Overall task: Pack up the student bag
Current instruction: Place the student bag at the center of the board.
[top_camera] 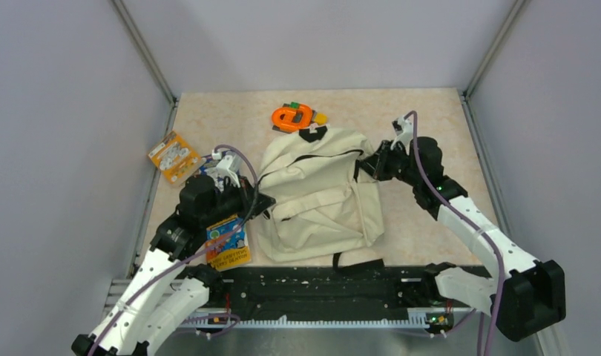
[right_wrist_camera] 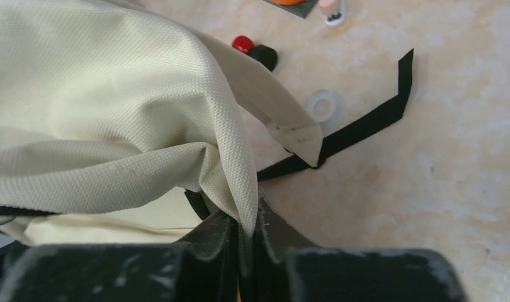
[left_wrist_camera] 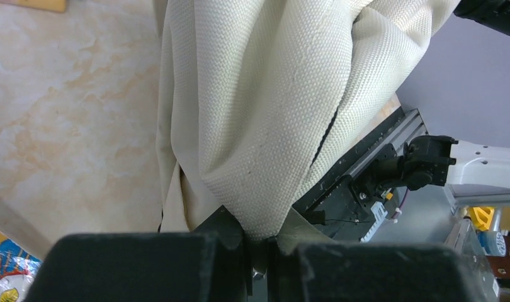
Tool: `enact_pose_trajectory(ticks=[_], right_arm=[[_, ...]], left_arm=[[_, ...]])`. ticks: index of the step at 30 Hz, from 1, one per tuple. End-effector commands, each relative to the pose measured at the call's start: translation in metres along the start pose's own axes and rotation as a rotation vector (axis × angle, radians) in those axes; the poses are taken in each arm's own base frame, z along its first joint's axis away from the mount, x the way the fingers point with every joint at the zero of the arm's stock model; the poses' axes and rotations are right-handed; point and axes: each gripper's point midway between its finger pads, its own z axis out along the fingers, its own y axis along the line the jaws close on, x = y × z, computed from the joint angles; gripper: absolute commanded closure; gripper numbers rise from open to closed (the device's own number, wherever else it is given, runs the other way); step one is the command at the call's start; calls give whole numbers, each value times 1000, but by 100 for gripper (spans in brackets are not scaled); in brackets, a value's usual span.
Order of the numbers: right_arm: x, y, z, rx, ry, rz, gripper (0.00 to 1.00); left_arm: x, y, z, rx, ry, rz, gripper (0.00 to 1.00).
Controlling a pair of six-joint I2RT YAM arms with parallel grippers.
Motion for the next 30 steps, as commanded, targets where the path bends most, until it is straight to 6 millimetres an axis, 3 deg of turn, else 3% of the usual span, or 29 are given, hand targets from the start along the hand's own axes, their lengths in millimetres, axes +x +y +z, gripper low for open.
enact_pose_trajectory(ticks=[1, 5, 9, 14, 21, 22, 24, 25, 27, 30], right_arm=[[-13, -36, 5, 166, -94, -47, 80], [-7, -44, 2, 199, -93, -67, 51], [-17, -47, -17, 243, -158, -96, 35], [-8, -41, -29, 208, -161, -124, 30], [53, -49, -14, 152, -13, -28, 30], [65, -53, -13, 156, 14, -9, 30], [77, -55, -9, 148, 26, 12, 30], [83, -56, -7, 149, 35, 21, 30], [91, -59, -4, 158, 42, 28, 30], [94, -59, 0, 164, 37, 28, 30]], left_arm=[[-6, 1, 7, 7, -45, -19, 100], [4, 19, 19, -47, -9, -23, 100], [0, 33, 21, -111, -30, 16, 100], [3, 40, 21, -143, -25, 8, 100], [24, 46, 3, -220, 53, -77, 98], [25, 47, -3, -235, 52, -84, 89], [23, 46, -17, -268, 32, -83, 59], [17, 46, -24, -288, 5, -71, 44], [-2, 46, -43, -344, -65, -29, 25], [-38, 53, -69, -469, -177, 57, 18]])
